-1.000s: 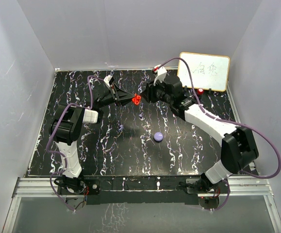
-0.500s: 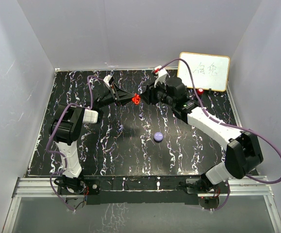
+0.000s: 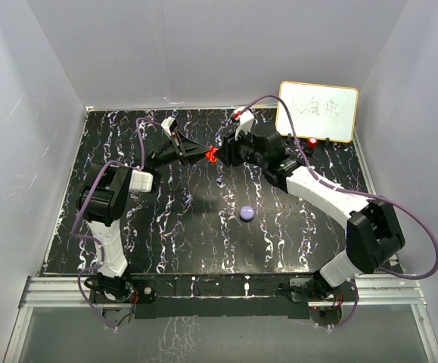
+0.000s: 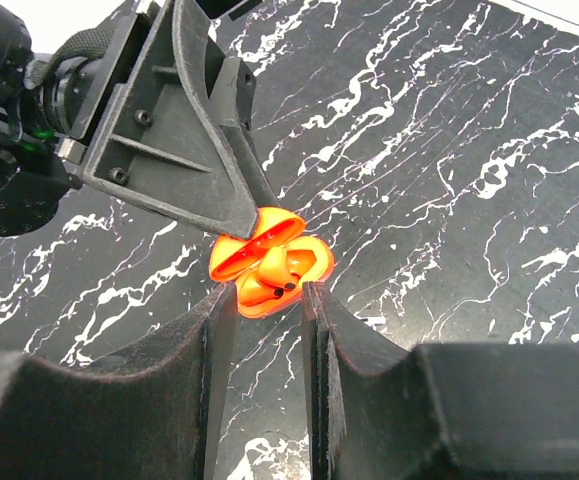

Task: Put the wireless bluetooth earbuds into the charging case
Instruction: Place the earbud in the charging case.

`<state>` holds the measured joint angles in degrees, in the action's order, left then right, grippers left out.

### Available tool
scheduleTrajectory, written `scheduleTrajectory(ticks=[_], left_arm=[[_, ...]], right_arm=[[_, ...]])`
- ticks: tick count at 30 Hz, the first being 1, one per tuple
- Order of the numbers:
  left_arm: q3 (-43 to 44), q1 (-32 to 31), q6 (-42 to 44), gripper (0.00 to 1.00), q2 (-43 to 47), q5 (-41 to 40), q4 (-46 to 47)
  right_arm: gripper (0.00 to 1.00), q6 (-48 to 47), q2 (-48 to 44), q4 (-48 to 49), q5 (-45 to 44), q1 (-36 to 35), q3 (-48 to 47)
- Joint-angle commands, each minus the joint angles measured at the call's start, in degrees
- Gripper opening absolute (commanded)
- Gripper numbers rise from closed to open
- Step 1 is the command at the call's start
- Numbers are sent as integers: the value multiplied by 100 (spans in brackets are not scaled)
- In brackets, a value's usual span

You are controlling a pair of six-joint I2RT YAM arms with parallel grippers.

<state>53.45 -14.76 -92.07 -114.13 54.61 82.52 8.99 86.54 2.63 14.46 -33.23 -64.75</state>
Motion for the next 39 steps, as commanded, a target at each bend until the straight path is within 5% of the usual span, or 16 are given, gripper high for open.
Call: scheduleTrajectory(ticks=[1, 39], left_arm=[[0, -34, 75, 0, 333, -12, 379], [-228, -27, 75, 0, 389, -19, 469]], right_arm=[[31, -126, 31, 128, -173, -38, -150], [35, 0, -65, 464, -999, -13, -183]])
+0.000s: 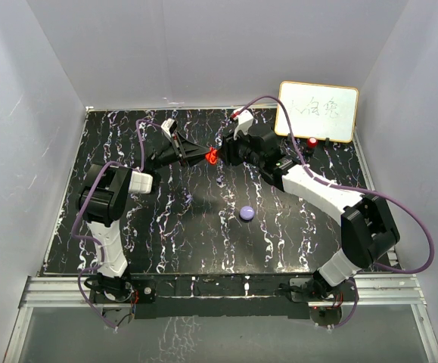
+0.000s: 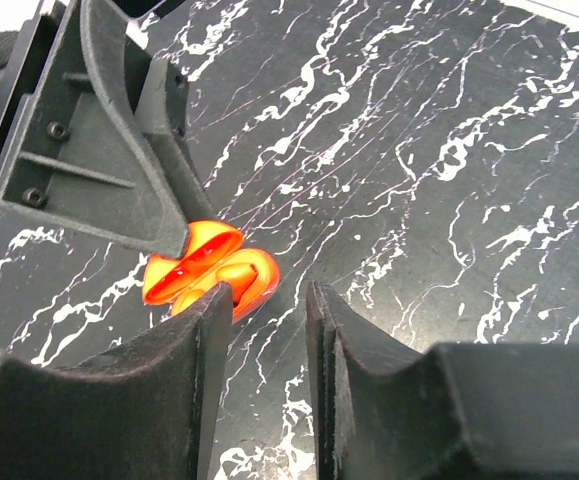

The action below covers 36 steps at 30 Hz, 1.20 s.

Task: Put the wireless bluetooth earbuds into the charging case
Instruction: Place the earbud in the charging case.

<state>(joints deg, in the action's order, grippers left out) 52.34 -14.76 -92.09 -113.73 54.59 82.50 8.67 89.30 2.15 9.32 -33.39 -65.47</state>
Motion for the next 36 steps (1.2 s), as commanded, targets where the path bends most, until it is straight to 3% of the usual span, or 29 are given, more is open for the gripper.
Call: scheduleTrajectory(ticks=[1, 6, 10, 17, 19, 22, 23, 28, 36], left_arm=[[-162, -30, 63, 0, 339, -26, 503], [-325, -23, -45, 0, 263, -166, 741], [-455, -13, -151, 0, 173, -409, 846], [-746, -14, -369, 0, 119, -1636, 306], [-829, -15, -417, 0, 159, -1965, 101], [-908, -16, -432, 0, 242, -2319, -119], [-927, -26, -432, 0, 276, -2404, -176], [-937, -180, -415, 0, 420, -2819, -501], [-915, -566, -510, 0, 516, -3206, -584]], right_arm=[[35, 40, -350, 459, -539, 37, -118], [39, 152, -311, 286, -593, 231, 71], [48, 164, -368, 413, -539, 263, 491], [55, 119, -636, 1611, -89, 201, 1623], [66, 25, -794, 2388, -364, 66, 2219], [95, -290, -951, 4011, -548, -19, 3029], [98, -321, -952, 4371, -582, -33, 3209], [98, -310, -527, 5279, -564, -109, 3318], [98, -625, 471, 5423, -848, -455, 2518]])
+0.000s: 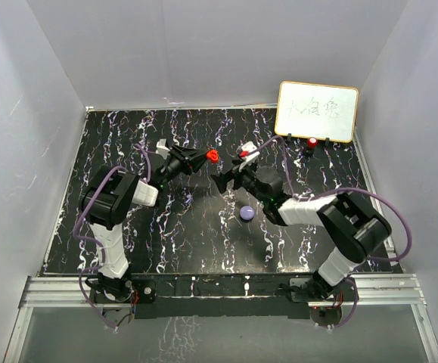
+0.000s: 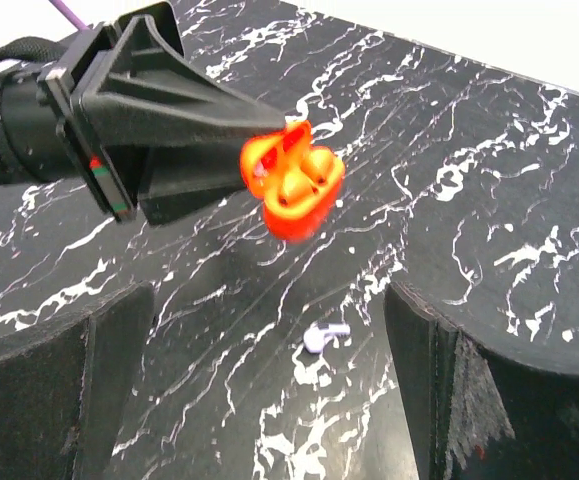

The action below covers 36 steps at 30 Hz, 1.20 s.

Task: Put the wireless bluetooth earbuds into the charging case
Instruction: Place the earbud in the charging case, then close the charging case.

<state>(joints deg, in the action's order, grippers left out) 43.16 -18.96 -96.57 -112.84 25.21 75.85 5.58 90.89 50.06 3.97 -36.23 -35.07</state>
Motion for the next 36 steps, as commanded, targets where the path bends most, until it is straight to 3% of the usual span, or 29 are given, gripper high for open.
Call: scheduleTrajectory(ticks=[1, 19, 36], left_arm=[[-6, -163, -71, 0, 460, -289, 67], [-261, -196, -160, 0, 852, -264, 97], [-607, -196, -235, 0, 991, -149, 169]], right_arm=[[98, -343, 404, 652, -408, -185, -583], [98, -520, 1244, 575, -1140, -209, -1179], [98, -541, 1397, 1207, -1501, -199, -1099]])
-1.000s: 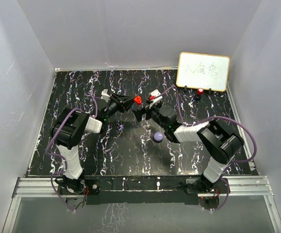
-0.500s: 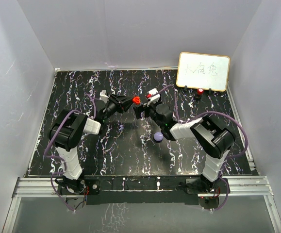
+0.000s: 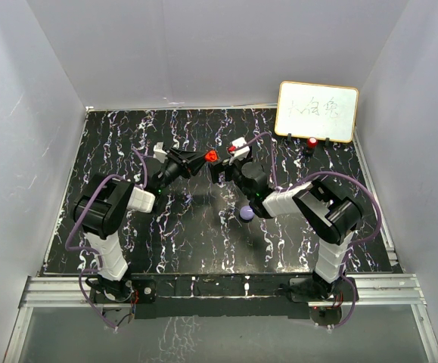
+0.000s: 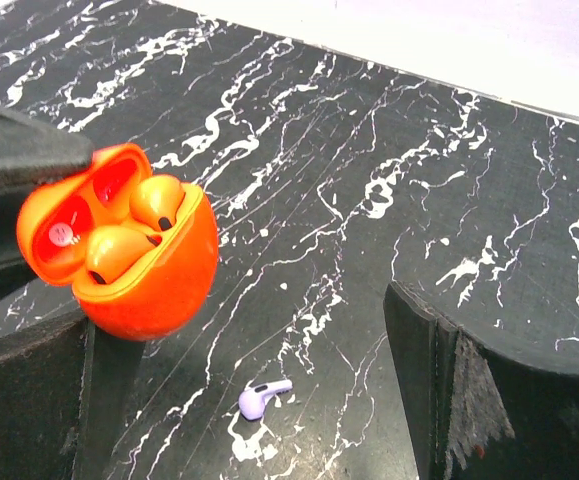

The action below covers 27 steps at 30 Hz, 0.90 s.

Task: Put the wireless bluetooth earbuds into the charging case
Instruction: Close the charging case.

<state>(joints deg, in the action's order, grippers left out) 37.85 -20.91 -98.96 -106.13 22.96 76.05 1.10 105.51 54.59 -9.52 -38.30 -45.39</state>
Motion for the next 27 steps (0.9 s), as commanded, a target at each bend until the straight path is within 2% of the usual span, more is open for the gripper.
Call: scheduleTrajectory(ticks=[1, 16, 21, 27], left_arm=[[-88, -8, 0, 0, 313, 83, 161], [-240, -6, -67, 0, 305, 151, 233], [-217, -6, -71, 0, 255, 171, 230], [-306, 175, -60, 0, 171, 264, 299]], right_arm=[[98, -99, -74, 755, -159, 8, -65], [98, -211, -244, 788, -827, 139, 101], [98, -201, -345, 809, -789, 190, 182], [98, -225, -689, 312, -1211, 226, 246]])
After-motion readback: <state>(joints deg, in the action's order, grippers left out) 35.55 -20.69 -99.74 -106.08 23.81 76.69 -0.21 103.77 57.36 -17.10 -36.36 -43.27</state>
